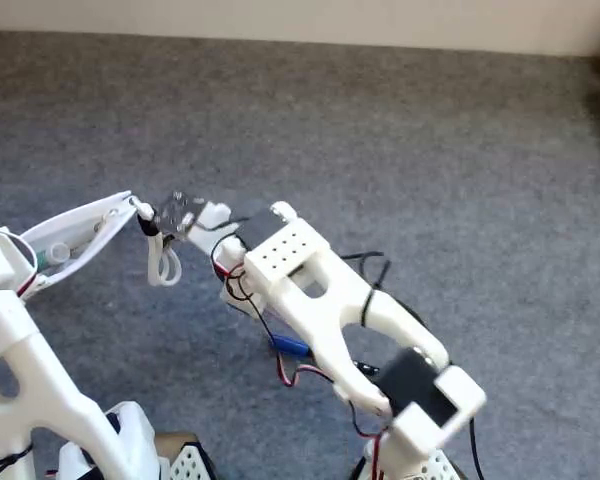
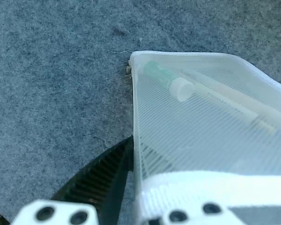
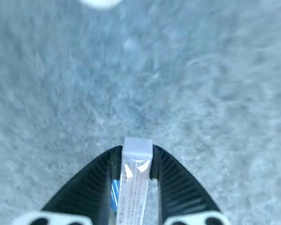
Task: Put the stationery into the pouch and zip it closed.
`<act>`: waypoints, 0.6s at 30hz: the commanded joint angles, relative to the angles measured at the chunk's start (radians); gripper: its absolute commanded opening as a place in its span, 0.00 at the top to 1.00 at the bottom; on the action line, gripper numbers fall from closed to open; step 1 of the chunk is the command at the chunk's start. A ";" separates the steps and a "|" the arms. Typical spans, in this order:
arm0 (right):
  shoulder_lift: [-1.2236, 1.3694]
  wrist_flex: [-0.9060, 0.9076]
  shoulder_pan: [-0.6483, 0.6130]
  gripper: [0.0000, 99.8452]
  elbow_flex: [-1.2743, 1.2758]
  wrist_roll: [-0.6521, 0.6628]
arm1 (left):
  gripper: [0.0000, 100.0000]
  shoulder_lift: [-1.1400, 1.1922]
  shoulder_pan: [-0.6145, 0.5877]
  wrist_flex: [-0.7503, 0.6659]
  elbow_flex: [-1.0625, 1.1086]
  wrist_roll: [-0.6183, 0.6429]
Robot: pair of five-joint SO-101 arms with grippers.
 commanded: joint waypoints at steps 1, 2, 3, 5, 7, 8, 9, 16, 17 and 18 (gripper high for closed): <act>-0.124 -0.002 -0.013 0.99 -0.007 -0.104 | 1.00 0.016 -0.008 -0.017 0.004 0.011; -0.134 -0.019 -0.015 0.99 -0.007 -0.143 | 1.00 0.016 -0.008 -0.017 0.004 0.011; -0.143 -0.036 -0.022 0.99 -0.007 -0.187 | 1.00 0.016 -0.008 -0.017 0.004 0.011; -0.150 -0.064 -0.031 0.99 -0.005 -0.273 | 1.00 0.016 -0.008 -0.017 0.004 0.011; -0.156 -0.084 -0.047 0.99 -0.005 -0.350 | 1.00 0.016 -0.008 -0.017 0.004 0.011; -0.159 -0.090 -0.053 0.99 -0.005 -0.388 | 1.00 0.016 -0.008 -0.017 0.004 0.011; -0.160 -0.094 -0.058 0.99 -0.005 -0.425 | 1.00 0.016 -0.008 -0.017 0.004 0.011; -0.160 -0.093 -0.114 0.99 -0.015 -0.710 | 1.00 0.016 -0.008 -0.017 0.004 0.011; -0.160 -0.093 -0.119 0.99 -0.015 -0.744 | 1.00 0.016 -0.008 -0.017 0.004 0.011; -0.162 -0.093 -0.125 0.99 -0.015 -0.767 | 1.00 0.016 -0.008 -0.017 0.004 0.012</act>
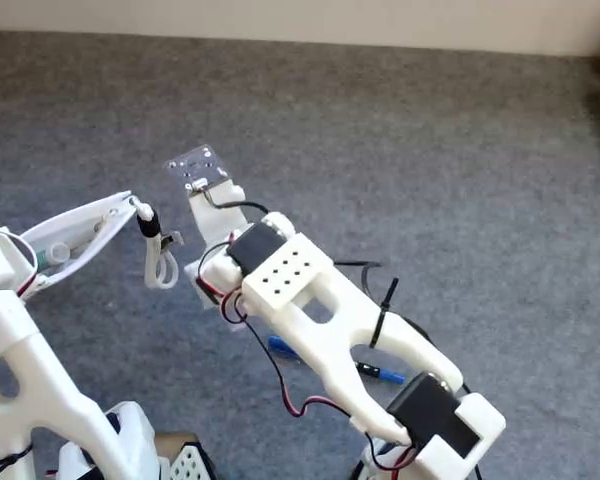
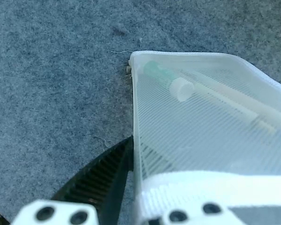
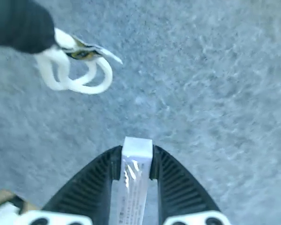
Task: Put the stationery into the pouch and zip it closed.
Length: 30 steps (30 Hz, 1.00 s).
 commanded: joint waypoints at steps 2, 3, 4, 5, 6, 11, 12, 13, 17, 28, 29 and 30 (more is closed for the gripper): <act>-0.061 -0.016 -0.025 0.99 -0.015 -0.091 | 1.00 0.016 -0.008 -0.017 0.004 0.012; -0.071 -0.016 -0.025 0.99 -0.015 -0.089 | 1.00 0.016 -0.008 -0.017 0.004 0.012; -0.090 -0.018 -0.028 0.99 -0.012 -0.089 | 1.00 0.016 -0.008 -0.017 0.005 0.012; -0.117 -0.018 -0.036 1.00 -0.010 -0.089 | 1.00 0.016 -0.008 -0.017 0.005 0.012; -0.150 -0.018 -0.042 1.00 -0.008 -0.091 | 1.00 0.016 -0.008 -0.017 0.005 0.012; -0.346 -0.099 -0.062 1.00 0.065 -0.106 | 1.00 0.016 -0.008 -0.017 0.005 0.012; -0.383 -0.151 -0.062 1.00 0.108 -0.106 | 1.00 0.016 -0.008 -0.017 0.005 0.012; -0.417 -0.211 -0.064 1.00 0.163 -0.106 | 1.00 0.016 -0.008 -0.017 0.005 0.012; -0.532 -0.527 -0.067 1.00 0.417 -0.103 | 1.00 0.016 -0.008 -0.017 0.005 0.012; -0.800 -1.188 -0.067 1.00 0.877 -0.100 | 1.00 0.016 -0.008 -0.017 0.005 0.012; -0.819 -1.202 -0.067 1.00 0.891 -0.100 | 1.00 0.016 -0.008 -0.017 0.005 0.012; -0.834 -1.211 -0.067 1.00 0.898 -0.100 | 1.00 0.016 -0.008 -0.017 0.005 0.012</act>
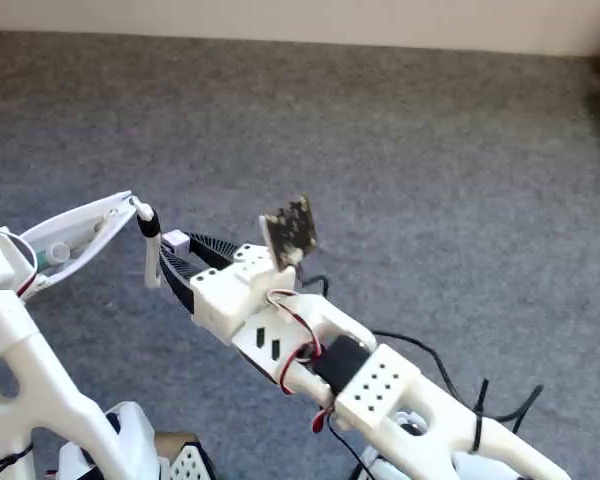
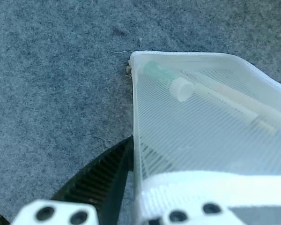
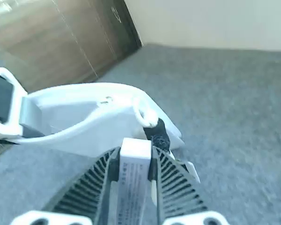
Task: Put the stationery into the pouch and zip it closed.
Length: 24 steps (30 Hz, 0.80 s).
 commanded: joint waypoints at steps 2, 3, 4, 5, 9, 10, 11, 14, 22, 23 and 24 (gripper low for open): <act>-0.108 -0.090 -0.013 1.00 0.007 -0.006 | 1.00 0.016 -0.008 -0.017 0.005 0.012; -0.120 -0.105 -0.016 1.00 0.007 -0.006 | 1.00 0.016 -0.008 -0.017 0.005 0.012; -0.131 -0.128 -0.024 1.00 0.007 -0.006 | 1.00 0.016 -0.008 -0.017 0.005 0.012; -0.142 -0.159 -0.033 1.00 0.007 -0.006 | 1.00 0.016 -0.008 -0.017 0.005 0.012; -0.140 -0.323 -0.087 1.00 0.005 -0.005 | 1.00 0.016 -0.008 -0.017 0.005 0.012; -0.131 -0.367 -0.099 1.00 0.004 -0.005 | 1.00 0.016 -0.008 -0.017 0.005 0.012; -0.119 -0.403 -0.111 1.00 -0.010 -0.005 | 1.00 0.016 -0.008 -0.017 0.005 0.012; -0.039 -0.443 -0.124 1.00 -0.102 -0.005 | 1.00 0.016 -0.008 -0.017 0.005 0.012; 0.252 -0.446 -0.119 1.00 -0.387 -0.005 | 1.00 0.016 -0.008 -0.018 0.021 0.012; 0.274 -0.446 -0.120 1.00 -0.404 -0.005 | 1.00 0.016 -0.008 -0.018 0.022 0.012; 0.298 -0.446 -0.122 1.00 -0.417 -0.005 | 1.00 0.016 -0.008 -0.018 0.022 0.012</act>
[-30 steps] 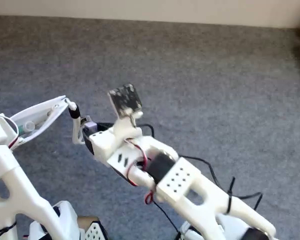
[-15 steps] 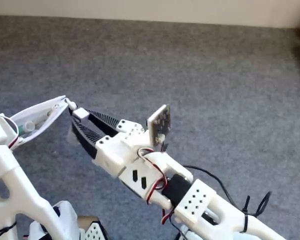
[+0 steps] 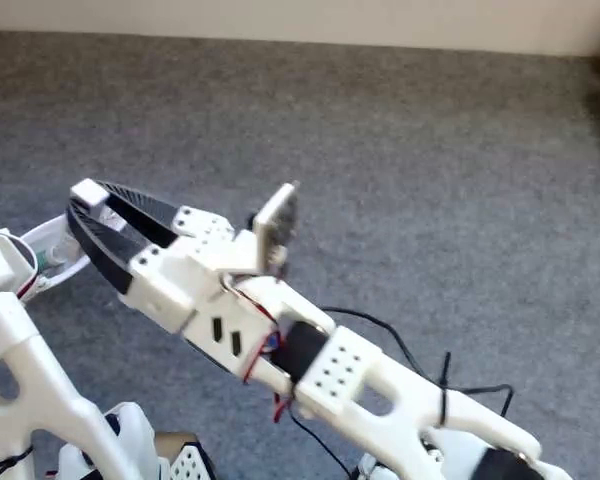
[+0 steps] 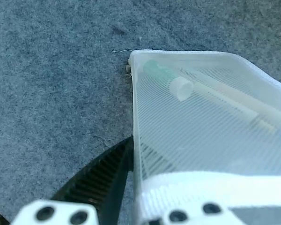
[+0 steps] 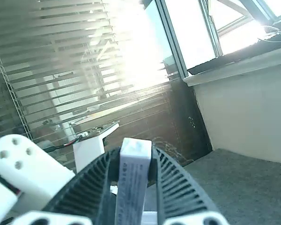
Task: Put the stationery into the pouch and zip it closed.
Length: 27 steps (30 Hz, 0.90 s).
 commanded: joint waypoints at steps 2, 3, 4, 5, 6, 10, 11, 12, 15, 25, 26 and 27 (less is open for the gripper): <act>0.067 -0.025 -0.007 1.00 -0.124 -0.005 | 1.00 0.016 -0.008 -0.018 0.013 0.012; 0.076 -0.025 -0.005 1.00 -0.125 -0.005 | 1.00 0.016 -0.008 -0.018 0.013 0.012; 0.085 -0.025 -0.004 1.00 -0.125 -0.003 | 1.00 0.016 -0.008 -0.018 0.013 0.012; 0.091 -0.025 -0.004 1.00 -0.125 -0.003 | 1.00 0.016 -0.008 -0.018 0.013 0.012; 0.096 -0.025 -0.004 1.00 -0.125 0.003 | 1.00 0.016 -0.008 -0.018 0.013 0.012; 0.104 -0.025 -0.015 1.00 -0.124 0.091 | 1.00 0.016 -0.008 -0.018 0.012 0.012; 0.104 -0.025 -0.022 1.00 -0.124 0.104 | 1.00 0.016 -0.008 -0.018 0.012 0.012; 0.105 -0.025 -0.027 1.00 -0.124 0.110 | 1.00 0.016 -0.008 -0.018 0.012 0.012; 0.124 -0.025 -0.030 1.00 -0.124 0.112 | 1.00 0.016 -0.008 -0.018 0.012 0.012; 0.334 -0.239 -0.025 1.00 -0.125 0.117 | 1.00 0.016 -0.008 -0.018 0.013 0.012; 0.346 -0.259 -0.025 1.00 -0.125 0.117 | 1.00 0.016 -0.008 -0.018 0.013 0.012; 0.355 -0.268 -0.025 1.00 -0.125 0.117 | 1.00 0.016 -0.008 -0.018 0.013 0.012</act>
